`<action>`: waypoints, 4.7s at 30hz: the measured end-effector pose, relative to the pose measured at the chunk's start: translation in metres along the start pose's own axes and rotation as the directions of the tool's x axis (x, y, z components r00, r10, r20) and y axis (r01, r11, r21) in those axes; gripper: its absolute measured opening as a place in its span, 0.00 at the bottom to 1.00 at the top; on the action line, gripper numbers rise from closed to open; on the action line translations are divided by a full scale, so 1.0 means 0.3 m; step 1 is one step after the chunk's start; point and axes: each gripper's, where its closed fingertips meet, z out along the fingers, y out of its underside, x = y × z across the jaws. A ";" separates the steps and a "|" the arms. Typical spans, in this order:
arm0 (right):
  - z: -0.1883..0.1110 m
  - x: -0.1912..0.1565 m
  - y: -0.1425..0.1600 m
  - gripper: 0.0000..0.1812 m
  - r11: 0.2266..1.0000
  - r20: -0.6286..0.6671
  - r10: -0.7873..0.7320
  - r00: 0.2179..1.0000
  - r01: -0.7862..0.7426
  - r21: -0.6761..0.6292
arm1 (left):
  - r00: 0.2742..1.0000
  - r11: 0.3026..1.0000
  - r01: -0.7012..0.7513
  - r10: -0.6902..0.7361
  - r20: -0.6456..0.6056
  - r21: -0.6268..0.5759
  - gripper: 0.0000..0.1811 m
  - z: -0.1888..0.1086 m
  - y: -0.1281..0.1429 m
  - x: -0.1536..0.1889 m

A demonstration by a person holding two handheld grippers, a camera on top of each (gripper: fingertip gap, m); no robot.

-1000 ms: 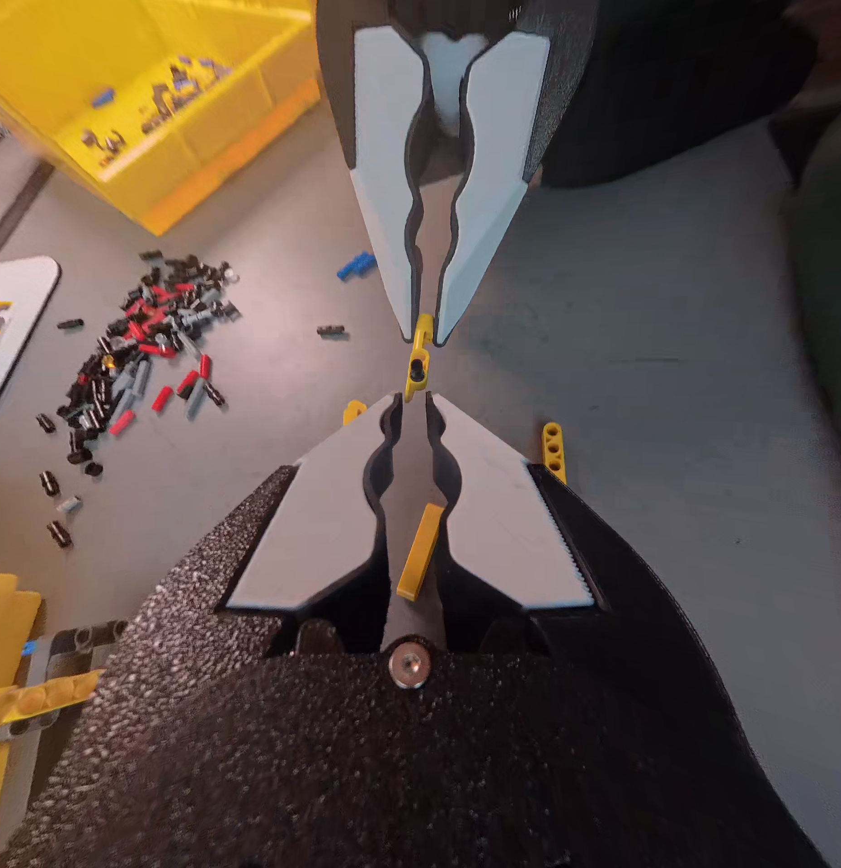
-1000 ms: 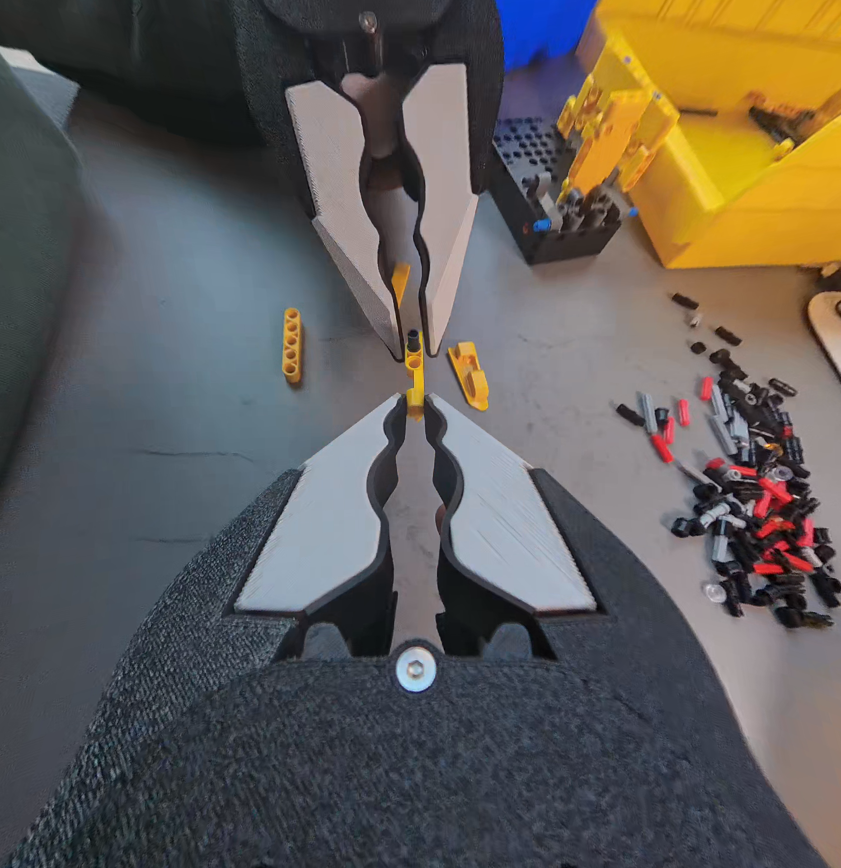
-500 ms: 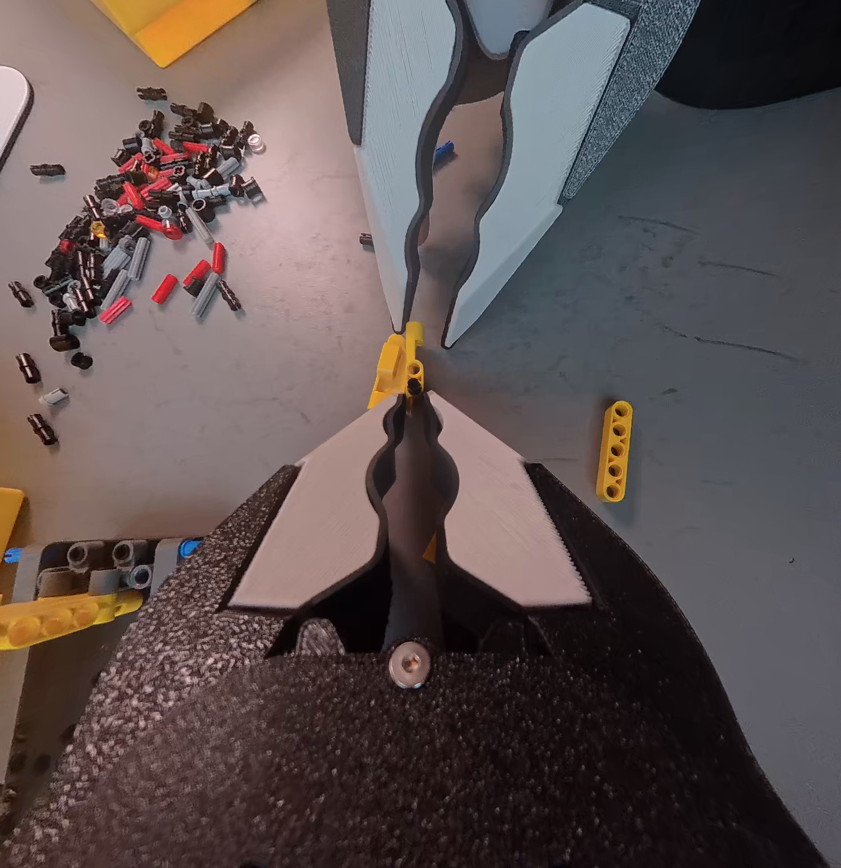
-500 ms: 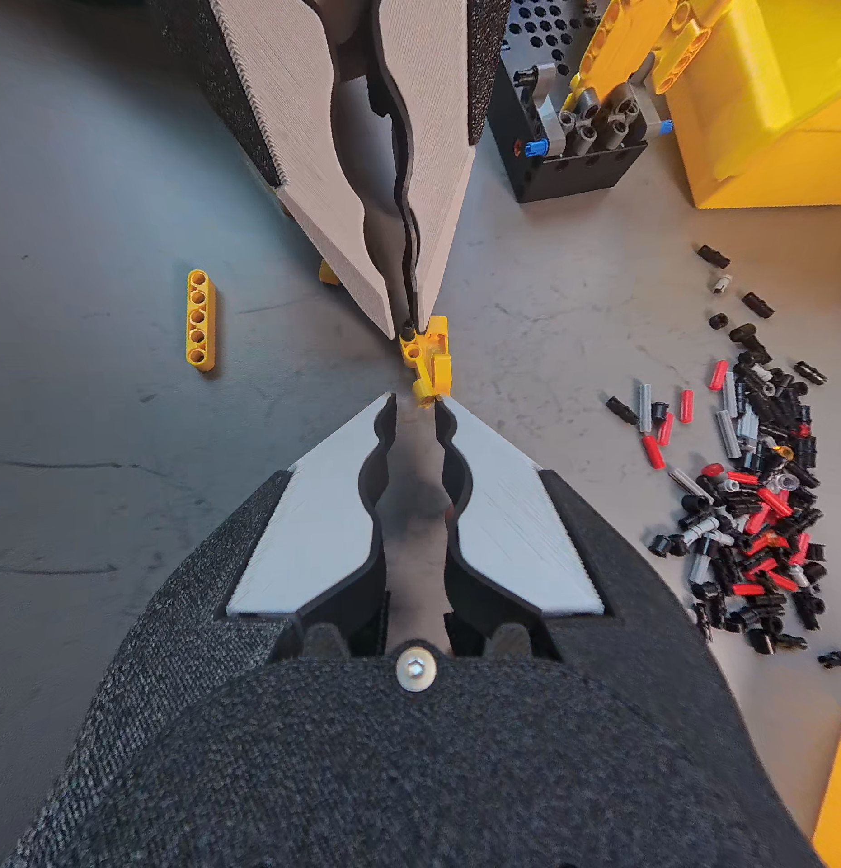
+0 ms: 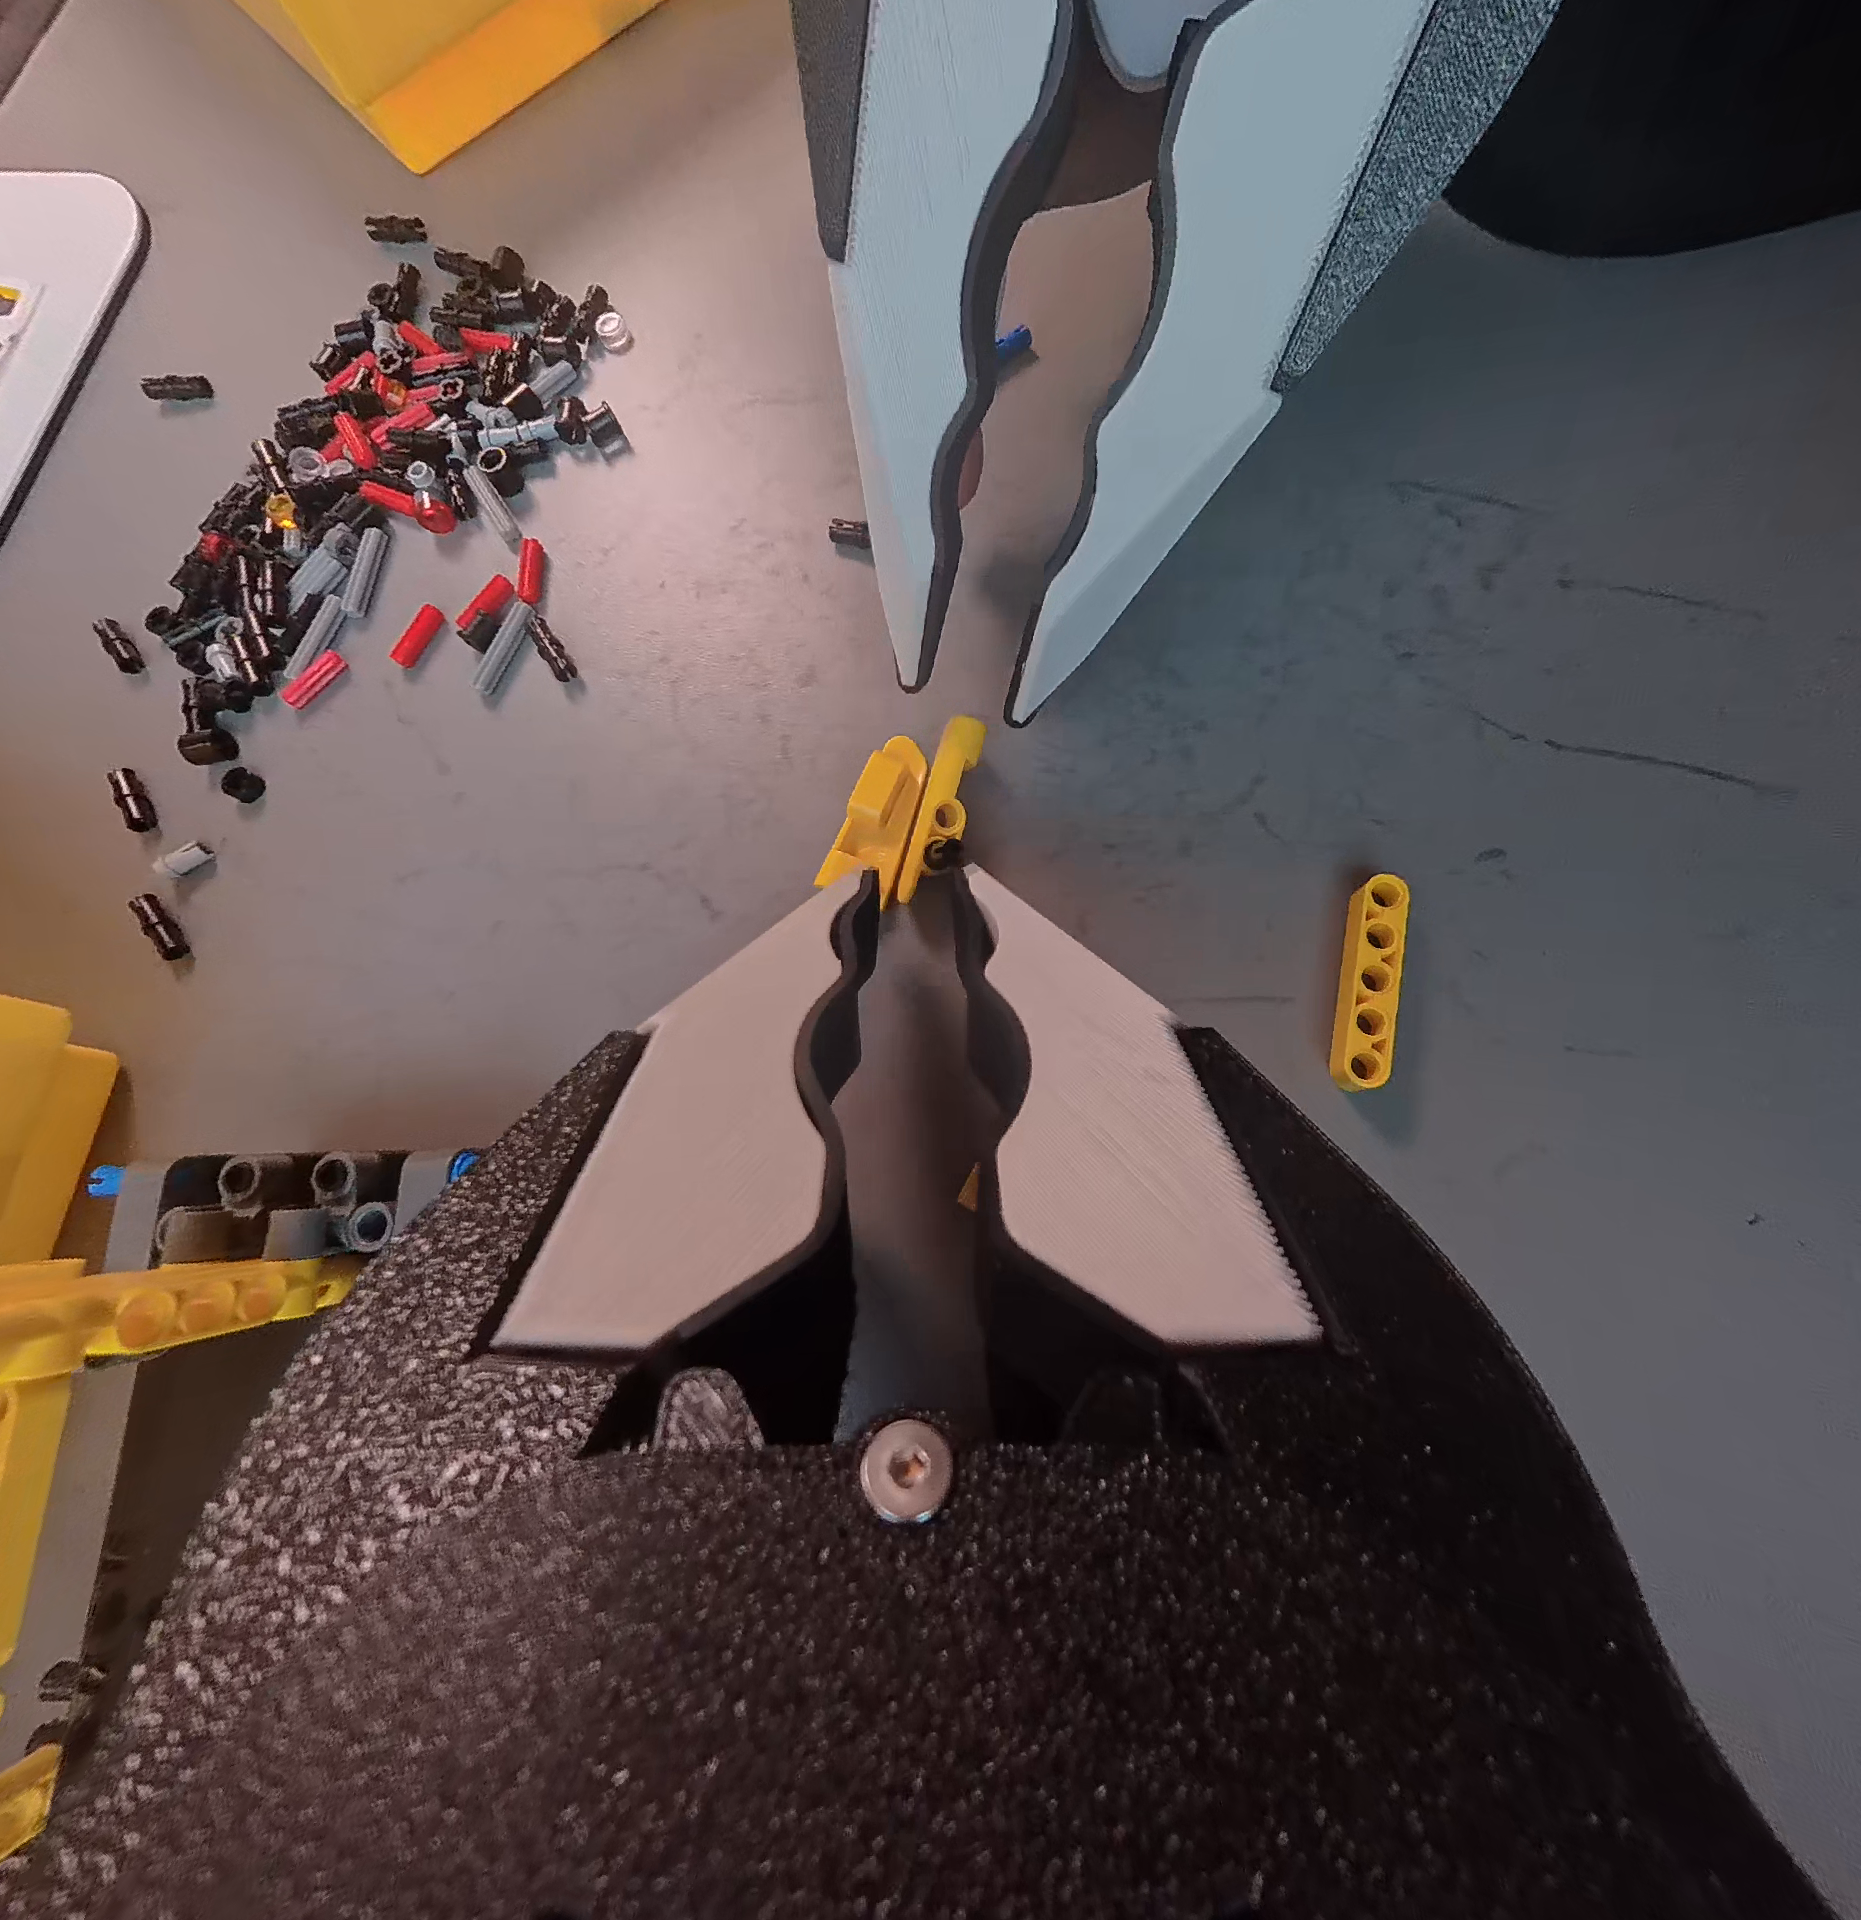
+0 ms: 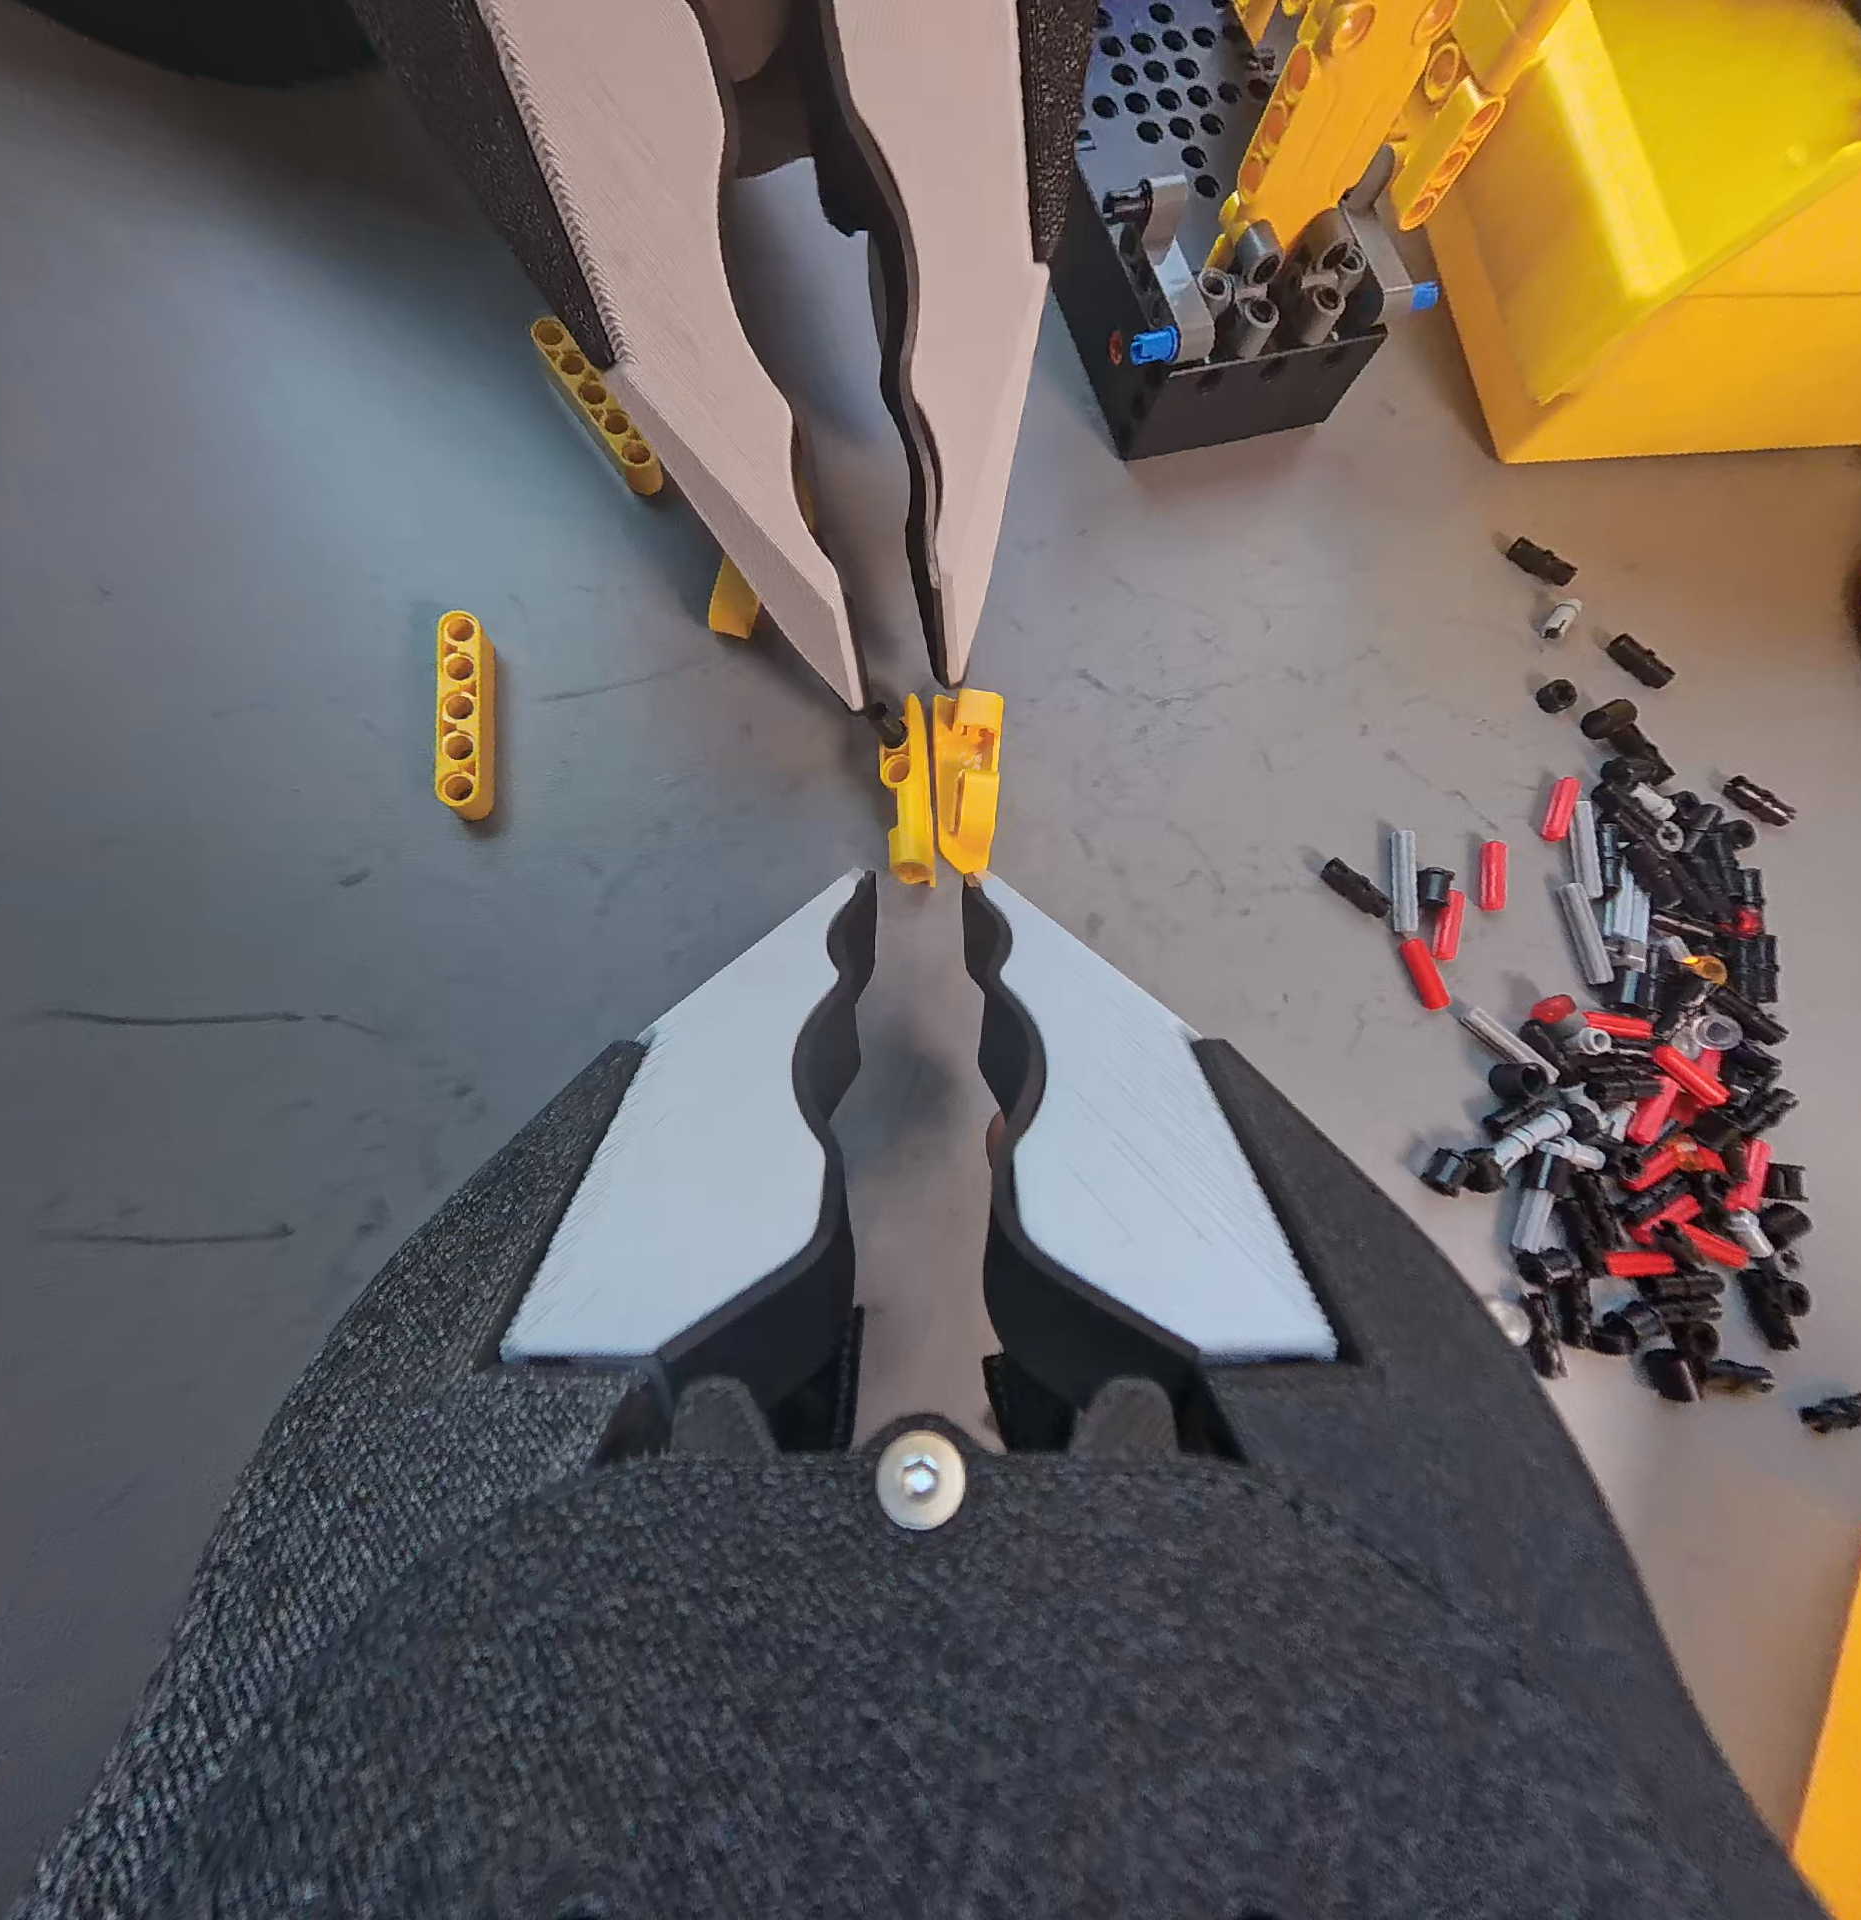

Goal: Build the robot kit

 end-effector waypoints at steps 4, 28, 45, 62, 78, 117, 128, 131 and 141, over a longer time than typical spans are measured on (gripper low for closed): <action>-0.033 0.010 0.021 0.09 0.999 -0.012 0.045 0.999 -0.045 0.012 | 1.000 1.000 -0.007 0.007 -0.014 0.002 0.07 -0.012 -0.002 0.008; -0.055 0.108 0.135 0.08 0.945 -0.123 0.271 0.955 -0.288 -0.158 | 0.998 0.976 0.063 -0.068 0.017 0.206 0.06 -0.046 -0.106 -0.016; -0.086 -0.066 -0.082 0.04 0.993 0.147 -0.100 0.984 0.090 0.071 | 0.992 0.959 0.093 -0.065 -0.112 0.268 0.12 -0.055 -0.144 0.050; -0.174 -0.092 -0.209 0.02 0.954 0.029 -0.105 0.994 0.092 0.286 | 0.923 0.875 0.268 -0.113 -0.368 0.403 0.02 -0.149 -0.236 0.113; -0.235 -0.109 -0.265 0.08 0.881 -0.213 -0.200 0.956 0.271 0.387 | 0.661 0.715 0.620 -0.252 -0.707 0.325 0.02 -0.215 -0.290 0.136; -0.235 -0.132 -0.290 0.02 0.863 -0.229 -0.182 0.956 0.267 0.429 | 0.537 0.692 0.686 -0.273 -0.798 0.225 0.01 -0.240 -0.289 0.151; -0.237 -0.124 -0.284 0.02 0.876 -0.167 -0.077 0.983 0.147 0.459 | 0.558 0.695 0.678 -0.275 -0.783 0.240 0.02 -0.233 -0.287 0.144; -0.243 -0.077 -0.220 0.02 0.900 -0.169 -0.001 0.986 0.075 0.429 | 0.749 0.781 0.545 -0.290 -0.595 0.305 0.06 -0.196 -0.238 0.087; -0.122 -0.041 -0.043 0.02 0.977 -0.170 0.032 0.985 0.005 0.214 | 0.991 0.995 -0.096 0.099 -0.086 0.033 0.12 -0.006 0.003 0.055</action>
